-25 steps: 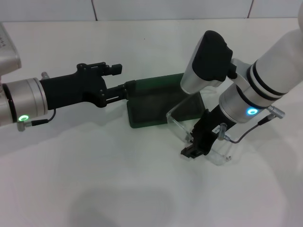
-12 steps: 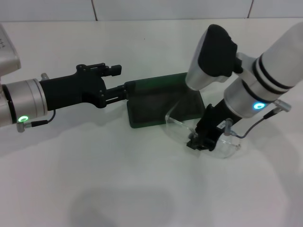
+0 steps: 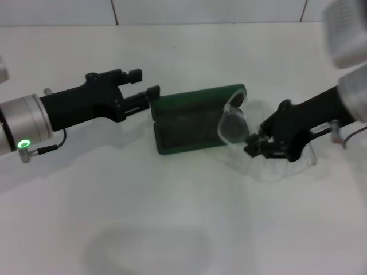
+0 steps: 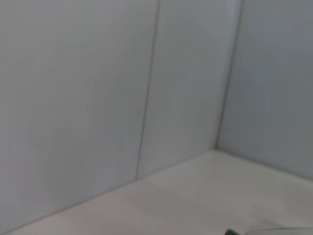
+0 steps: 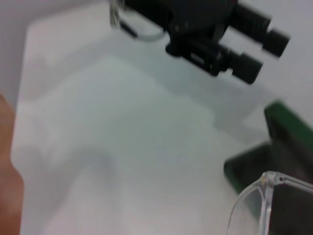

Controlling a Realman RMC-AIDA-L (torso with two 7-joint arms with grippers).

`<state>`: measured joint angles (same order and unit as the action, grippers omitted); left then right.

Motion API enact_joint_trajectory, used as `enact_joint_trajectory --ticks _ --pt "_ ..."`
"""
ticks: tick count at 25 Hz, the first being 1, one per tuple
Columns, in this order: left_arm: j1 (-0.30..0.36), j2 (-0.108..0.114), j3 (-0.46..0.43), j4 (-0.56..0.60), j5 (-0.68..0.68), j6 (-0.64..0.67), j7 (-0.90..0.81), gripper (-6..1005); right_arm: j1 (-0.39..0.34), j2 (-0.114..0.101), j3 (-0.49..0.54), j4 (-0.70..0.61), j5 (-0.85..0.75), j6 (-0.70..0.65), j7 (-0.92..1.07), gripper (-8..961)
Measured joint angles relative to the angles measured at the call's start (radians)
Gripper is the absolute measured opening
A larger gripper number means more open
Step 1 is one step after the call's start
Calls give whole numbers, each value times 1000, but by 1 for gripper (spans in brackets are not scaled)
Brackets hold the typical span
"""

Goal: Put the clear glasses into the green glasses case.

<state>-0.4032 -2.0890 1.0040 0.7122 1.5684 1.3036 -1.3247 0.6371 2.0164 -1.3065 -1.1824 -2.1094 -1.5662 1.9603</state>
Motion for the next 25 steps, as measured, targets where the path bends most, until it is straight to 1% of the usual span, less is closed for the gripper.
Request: enact_joint_trajectory --ticks 2,3,4,6,7,8,9,10,11,14,19,21,22,23,25 --pt "4 0 0 -7 -23 3 2 591 -46 0 72 11 61 -9 -135 127" --pt "8 0 -2 -16 -49 9 6 591 -66 1 95 23 91 -10 -197 127" --pt "18 2 -5 -27 -95 33 18 591 -89 2 115 47 145 -11 -306 127" --pt "22 2 -5 -29 -115 52 29 591 -121 3 131 104 235 -11 -486 127" --pt "26 1 -5 -35 -144 101 60 591 -139 3 133 150 306 -11 -624 127" --pt "26 1 -5 -35 -144 101 60 591 -156 3 133 205 379 -12 -759 127" --pt "27 0 -5 -43 -159 123 78 591 -163 4 130 235 418 -15 -831 127" --pt "26 0 -5 -54 -176 152 102 591 -171 5 127 296 485 -27 -962 127" --pt "23 1 -5 -70 -198 184 128 591 -172 5 126 335 518 -39 -1047 127" --pt "10 4 -5 -90 -224 245 163 590 -156 3 130 420 541 -61 -1179 127" --pt "-20 8 0 -87 -214 327 165 590 -124 7 127 510 542 -54 -1260 126" --pt "-44 17 2 -85 -203 359 145 590 -119 8 125 532 542 -57 -1292 126" --pt "-78 28 3 -88 -185 383 97 590 -116 9 122 540 542 -59 -1306 126" --pt "-78 28 3 -88 -185 383 97 590 -115 10 118 545 542 -61 -1313 126" --pt "-110 34 4 -91 -168 401 57 590 -113 11 114 548 542 -60 -1319 126"
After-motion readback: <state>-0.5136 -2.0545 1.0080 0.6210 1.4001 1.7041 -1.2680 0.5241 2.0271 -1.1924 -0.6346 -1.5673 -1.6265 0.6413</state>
